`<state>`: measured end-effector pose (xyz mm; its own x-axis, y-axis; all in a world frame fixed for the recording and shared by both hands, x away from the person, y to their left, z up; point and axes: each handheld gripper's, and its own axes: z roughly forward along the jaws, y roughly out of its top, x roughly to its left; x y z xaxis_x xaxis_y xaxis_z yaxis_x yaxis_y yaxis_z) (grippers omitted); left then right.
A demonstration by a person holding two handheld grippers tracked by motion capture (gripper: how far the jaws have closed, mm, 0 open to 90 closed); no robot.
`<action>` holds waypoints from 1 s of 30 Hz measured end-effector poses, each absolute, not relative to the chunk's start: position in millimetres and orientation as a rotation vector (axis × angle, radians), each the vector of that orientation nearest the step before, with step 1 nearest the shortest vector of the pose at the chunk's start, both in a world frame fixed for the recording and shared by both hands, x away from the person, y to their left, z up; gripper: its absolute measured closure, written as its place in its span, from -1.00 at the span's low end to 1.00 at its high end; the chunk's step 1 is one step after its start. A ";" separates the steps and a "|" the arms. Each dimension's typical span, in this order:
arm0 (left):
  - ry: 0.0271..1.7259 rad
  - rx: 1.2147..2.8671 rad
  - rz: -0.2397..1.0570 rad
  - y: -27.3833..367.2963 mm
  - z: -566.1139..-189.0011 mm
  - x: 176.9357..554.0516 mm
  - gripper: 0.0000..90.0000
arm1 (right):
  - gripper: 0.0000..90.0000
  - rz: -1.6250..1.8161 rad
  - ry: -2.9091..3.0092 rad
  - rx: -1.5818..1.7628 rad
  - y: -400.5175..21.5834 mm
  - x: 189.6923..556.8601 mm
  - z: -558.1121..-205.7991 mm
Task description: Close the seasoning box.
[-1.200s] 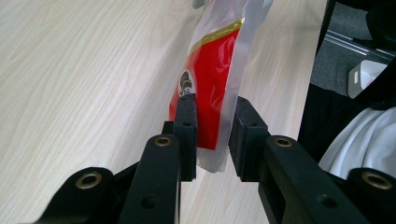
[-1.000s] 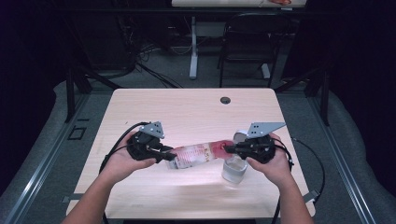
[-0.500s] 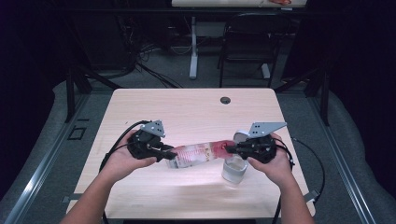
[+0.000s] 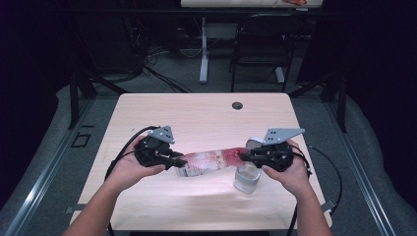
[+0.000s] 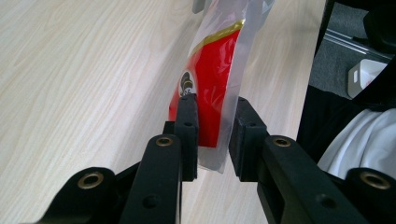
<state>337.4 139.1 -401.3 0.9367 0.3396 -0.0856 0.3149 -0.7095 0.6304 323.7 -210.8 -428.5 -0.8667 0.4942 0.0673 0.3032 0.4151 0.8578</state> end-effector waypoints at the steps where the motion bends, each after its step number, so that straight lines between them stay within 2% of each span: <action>1: 0.459 2.411 0.048 139.0 -400.9 337.6 0.68 | 0.83 1.435 2.468 0.707 -211.6 323.5 -428.1; 9: 0.448 2.410 0.047 138.0 -398.6 338.5 0.69 | 0.96 1.423 2.465 0.693 -213.7 321.8 -426.6; 30: 0.428 2.411 0.054 130.4 -385.6 339.6 0.70 | 0.98 1.416 2.473 0.716 -220.3 319.7 -426.1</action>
